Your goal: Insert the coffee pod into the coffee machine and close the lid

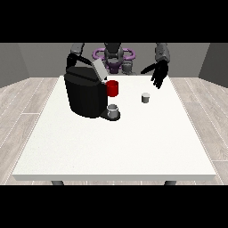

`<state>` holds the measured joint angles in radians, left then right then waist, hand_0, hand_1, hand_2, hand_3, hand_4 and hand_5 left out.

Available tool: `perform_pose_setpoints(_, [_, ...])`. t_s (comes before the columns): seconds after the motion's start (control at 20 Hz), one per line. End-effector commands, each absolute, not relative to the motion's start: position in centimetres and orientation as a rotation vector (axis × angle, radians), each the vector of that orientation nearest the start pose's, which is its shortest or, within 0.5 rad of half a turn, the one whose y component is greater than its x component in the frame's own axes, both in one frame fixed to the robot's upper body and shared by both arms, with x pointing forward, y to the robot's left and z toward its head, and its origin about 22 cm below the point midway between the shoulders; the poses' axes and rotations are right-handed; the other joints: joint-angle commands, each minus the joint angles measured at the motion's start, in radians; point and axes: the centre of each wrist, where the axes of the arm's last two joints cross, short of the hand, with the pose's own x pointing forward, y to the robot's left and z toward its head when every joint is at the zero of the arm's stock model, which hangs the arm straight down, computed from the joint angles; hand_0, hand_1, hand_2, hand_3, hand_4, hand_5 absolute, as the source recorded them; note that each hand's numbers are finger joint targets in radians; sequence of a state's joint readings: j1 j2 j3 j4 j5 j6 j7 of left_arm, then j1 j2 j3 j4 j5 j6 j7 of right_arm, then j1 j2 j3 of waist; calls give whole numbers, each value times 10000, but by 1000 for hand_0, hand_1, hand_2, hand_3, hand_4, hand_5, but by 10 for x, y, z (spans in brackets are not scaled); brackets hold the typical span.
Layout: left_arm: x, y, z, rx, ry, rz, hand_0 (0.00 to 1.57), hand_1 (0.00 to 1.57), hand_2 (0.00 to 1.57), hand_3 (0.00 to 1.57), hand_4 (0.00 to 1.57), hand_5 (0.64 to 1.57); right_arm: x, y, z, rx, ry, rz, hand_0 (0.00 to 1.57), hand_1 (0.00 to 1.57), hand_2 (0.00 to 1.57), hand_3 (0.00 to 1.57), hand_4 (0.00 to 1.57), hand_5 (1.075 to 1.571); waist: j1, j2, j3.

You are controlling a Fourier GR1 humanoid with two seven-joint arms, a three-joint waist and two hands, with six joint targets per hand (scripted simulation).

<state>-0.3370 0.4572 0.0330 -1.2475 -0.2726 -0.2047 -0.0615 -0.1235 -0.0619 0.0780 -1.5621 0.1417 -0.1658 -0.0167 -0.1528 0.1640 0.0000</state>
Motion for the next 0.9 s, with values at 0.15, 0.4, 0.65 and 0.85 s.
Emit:
perform_pose_setpoints(0.15, [346,359,70,4864,-14212,-8038,0,0,0,0,0,1571,281,-196,39,-1964,-17275,1434,0,0,0,0,0,1571,-199,829,-3])
perform_pose_setpoints(0.4, [355,354,56,5445,-13807,-8485,0,0,0,0,0,1571,288,-185,41,-1565,-17048,1358,0,0,0,0,0,1571,-76,1102,-1])
perform_pose_setpoints(0.65, [367,314,46,5928,-14395,-8719,488,488,724,486,0,1571,302,-207,25,-1986,-16683,1254,0,0,0,0,0,1571,163,1036,1])
perform_pose_setpoints(0.85, [368,307,34,6845,-14395,-9500,839,839,918,756,298,1571,307,-202,28,-1894,-16427,1391,0,0,0,0,0,1571,217,947,-1])
